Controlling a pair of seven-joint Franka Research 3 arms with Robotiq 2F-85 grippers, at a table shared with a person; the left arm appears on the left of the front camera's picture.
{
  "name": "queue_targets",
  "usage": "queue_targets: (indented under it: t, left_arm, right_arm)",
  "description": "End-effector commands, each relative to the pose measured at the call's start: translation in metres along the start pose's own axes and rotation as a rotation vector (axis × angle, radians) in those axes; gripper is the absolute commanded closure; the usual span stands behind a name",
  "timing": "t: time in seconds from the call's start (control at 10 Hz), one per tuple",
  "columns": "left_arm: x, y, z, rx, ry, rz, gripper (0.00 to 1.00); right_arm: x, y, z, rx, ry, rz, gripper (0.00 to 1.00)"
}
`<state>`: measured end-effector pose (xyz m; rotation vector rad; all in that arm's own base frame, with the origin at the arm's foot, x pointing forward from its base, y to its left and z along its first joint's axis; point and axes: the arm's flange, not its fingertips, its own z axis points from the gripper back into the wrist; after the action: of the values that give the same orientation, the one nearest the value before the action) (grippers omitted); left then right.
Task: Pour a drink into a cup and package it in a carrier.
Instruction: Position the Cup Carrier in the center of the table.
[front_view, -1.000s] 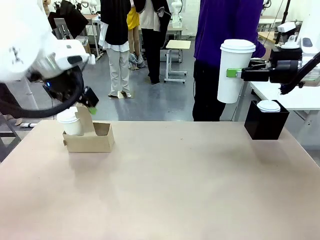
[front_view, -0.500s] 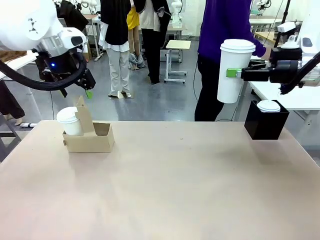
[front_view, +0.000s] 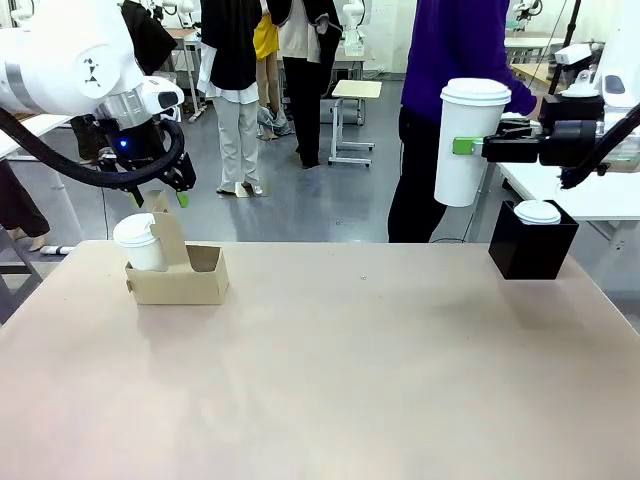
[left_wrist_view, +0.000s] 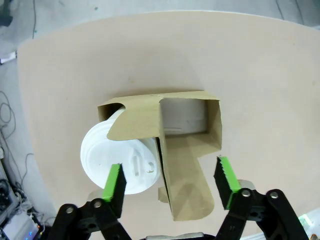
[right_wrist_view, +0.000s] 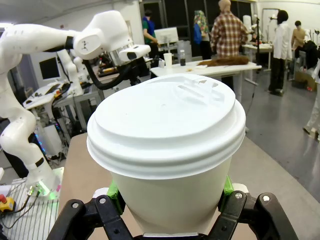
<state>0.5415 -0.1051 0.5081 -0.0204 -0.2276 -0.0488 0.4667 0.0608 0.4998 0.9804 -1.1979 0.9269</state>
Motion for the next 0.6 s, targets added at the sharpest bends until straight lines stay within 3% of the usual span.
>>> queue_targets:
  t: [0.0,0.2,0.3,0.5]
  left_arm:
    - [0.0042,-0.0014,0.0020,0.043,-0.008,0.036,1.00]
    - [0.0066,-0.0005,-0.0001,0.052,-0.008,0.052,1.00]
    - [0.0083,-0.0013,-0.0022,0.062,-0.009,0.056,0.86]
    - [0.0101,-0.0007,-0.0071,0.064,-0.018,0.067,1.00]
  right_arm:
    - [0.0044,0.0021,-0.0003,0.002,-0.003,0.007,0.19]
    - [0.0044,0.0021,-0.0003,0.002,-0.003,0.007,0.19]
    - [0.0044,0.0021,-0.0003,0.002,-0.003,0.007,0.19]
    - [0.0044,0.0021,-0.0003,0.002,-0.003,0.007,0.19]
